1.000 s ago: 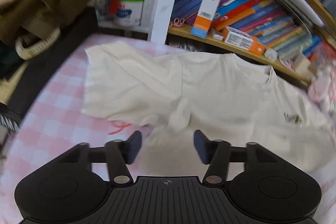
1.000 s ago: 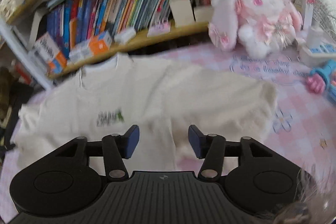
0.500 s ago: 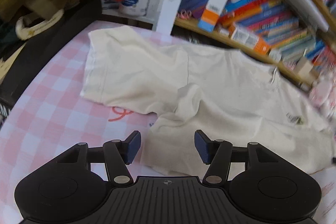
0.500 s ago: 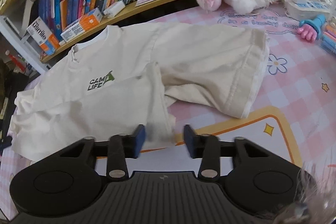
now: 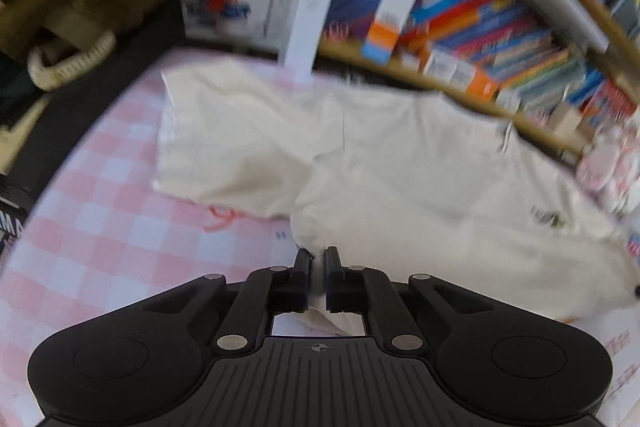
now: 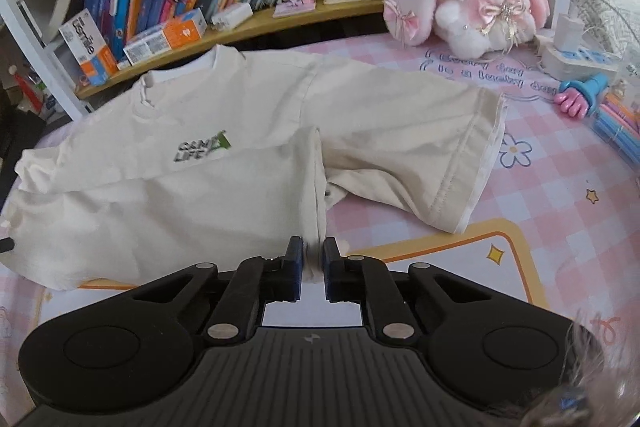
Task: Fold clothes
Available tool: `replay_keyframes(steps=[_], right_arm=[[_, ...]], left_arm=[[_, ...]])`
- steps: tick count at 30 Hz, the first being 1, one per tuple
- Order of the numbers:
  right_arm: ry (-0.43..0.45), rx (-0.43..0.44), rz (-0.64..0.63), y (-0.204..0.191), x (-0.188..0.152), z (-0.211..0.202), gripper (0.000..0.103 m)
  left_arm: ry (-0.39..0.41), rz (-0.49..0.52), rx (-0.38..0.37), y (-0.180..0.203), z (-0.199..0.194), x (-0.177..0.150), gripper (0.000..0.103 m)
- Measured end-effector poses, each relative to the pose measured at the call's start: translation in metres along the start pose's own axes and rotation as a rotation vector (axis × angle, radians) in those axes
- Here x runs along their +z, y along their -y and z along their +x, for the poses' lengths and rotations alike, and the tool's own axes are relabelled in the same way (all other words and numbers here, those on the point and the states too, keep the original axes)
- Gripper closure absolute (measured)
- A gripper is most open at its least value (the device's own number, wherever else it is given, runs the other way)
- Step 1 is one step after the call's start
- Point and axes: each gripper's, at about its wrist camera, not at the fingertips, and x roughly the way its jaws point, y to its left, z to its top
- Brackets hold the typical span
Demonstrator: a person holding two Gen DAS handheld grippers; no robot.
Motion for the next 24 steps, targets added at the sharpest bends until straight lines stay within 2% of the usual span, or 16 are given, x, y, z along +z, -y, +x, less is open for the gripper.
replay_keyframes(steps=[5, 12, 16, 20, 24], right_arm=[[0.022, 0.01, 0.014, -0.006, 0.001, -0.028, 0.094], [0.001, 0.018, 0.074, -0.01, -0.02, -0.055, 0.095], [-0.001, 0.028, 0.115, -0.006, -0.036, -0.071, 0.095], [0.008, 0.067, 0.12, 0.0, -0.049, -0.095, 0.096], [0.013, 0.114, 0.113, 0.009, -0.065, -0.119, 0.096]], left_arm=[[0.063, 0.012, -0.057, 0.005, -0.044, 0.005, 0.098], [0.022, -0.07, -0.152, -0.004, -0.058, -0.009, 0.098], [0.053, -0.134, -0.186, -0.008, -0.08, -0.017, 0.098], [0.119, -0.165, -0.179, -0.002, -0.116, -0.035, 0.098], [0.136, -0.216, -0.151, 0.003, -0.151, -0.063, 0.098]])
